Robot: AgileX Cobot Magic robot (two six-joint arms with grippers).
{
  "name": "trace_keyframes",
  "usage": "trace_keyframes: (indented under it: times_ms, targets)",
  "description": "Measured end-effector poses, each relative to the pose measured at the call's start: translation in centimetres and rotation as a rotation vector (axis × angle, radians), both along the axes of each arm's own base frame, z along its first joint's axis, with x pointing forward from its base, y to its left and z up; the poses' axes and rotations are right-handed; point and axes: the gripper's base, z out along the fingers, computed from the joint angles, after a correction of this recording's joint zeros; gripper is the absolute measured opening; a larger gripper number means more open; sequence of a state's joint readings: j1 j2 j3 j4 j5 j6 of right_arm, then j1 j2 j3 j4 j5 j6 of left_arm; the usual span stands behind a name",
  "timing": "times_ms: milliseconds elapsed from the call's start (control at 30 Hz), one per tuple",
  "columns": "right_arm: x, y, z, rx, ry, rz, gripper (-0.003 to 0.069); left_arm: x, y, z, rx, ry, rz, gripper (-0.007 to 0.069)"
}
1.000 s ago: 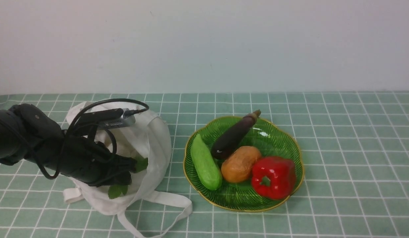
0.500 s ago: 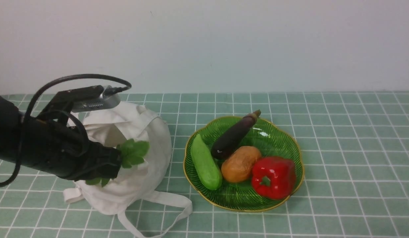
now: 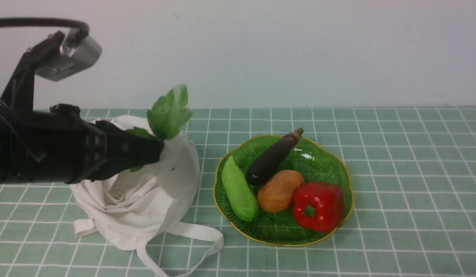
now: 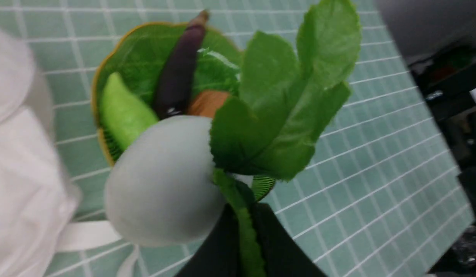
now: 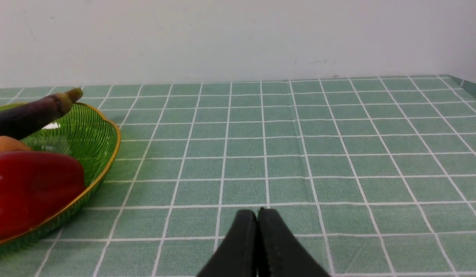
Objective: Take vegetables from cloth bag on blue coffee tablecloth place on plate.
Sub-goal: 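Take the vegetable out of the bag and place it on the dish with the left gripper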
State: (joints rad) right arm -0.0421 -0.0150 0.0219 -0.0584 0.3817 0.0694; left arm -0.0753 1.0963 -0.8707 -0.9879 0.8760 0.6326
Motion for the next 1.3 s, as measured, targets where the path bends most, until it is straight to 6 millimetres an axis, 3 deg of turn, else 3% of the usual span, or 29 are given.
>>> trace_keyframes:
  times_ms: [133, 333, 600, 800, 1000, 1300]
  targets:
    - [0.0, 0.0, 0.0, 0.000, 0.000, 0.000, -0.0010, -0.2, -2.0, 0.3, -0.069, -0.040, -0.113, -0.0008]
    - [0.0, 0.0, 0.0, 0.000, 0.000, 0.000, -0.0010, -0.1, -7.9, -1.9, -0.069, 0.002, -0.267, -0.0008]
    - [0.0, 0.0, 0.0, 0.000, 0.000, 0.000, -0.0010, 2.3, -13.9, -4.1, -0.067, 0.030, -0.302, -0.0008]
    - [0.0, 0.0, 0.0, 0.000, 0.000, 0.000, -0.0010, 4.5, -15.1, -6.9, -0.028, 0.085, -0.246, -0.0008]
    - [0.0, 0.0, 0.0, 0.000, 0.000, 0.000, -0.0010, 5.4, -15.4, -8.9, 0.010, 0.112, -0.232, -0.0008]
    - [0.0, 0.0, 0.0, 0.000, 0.000, 0.000, -0.0010, 6.4, -15.4, -10.1, 0.073, 0.064, -0.200, -0.0008]
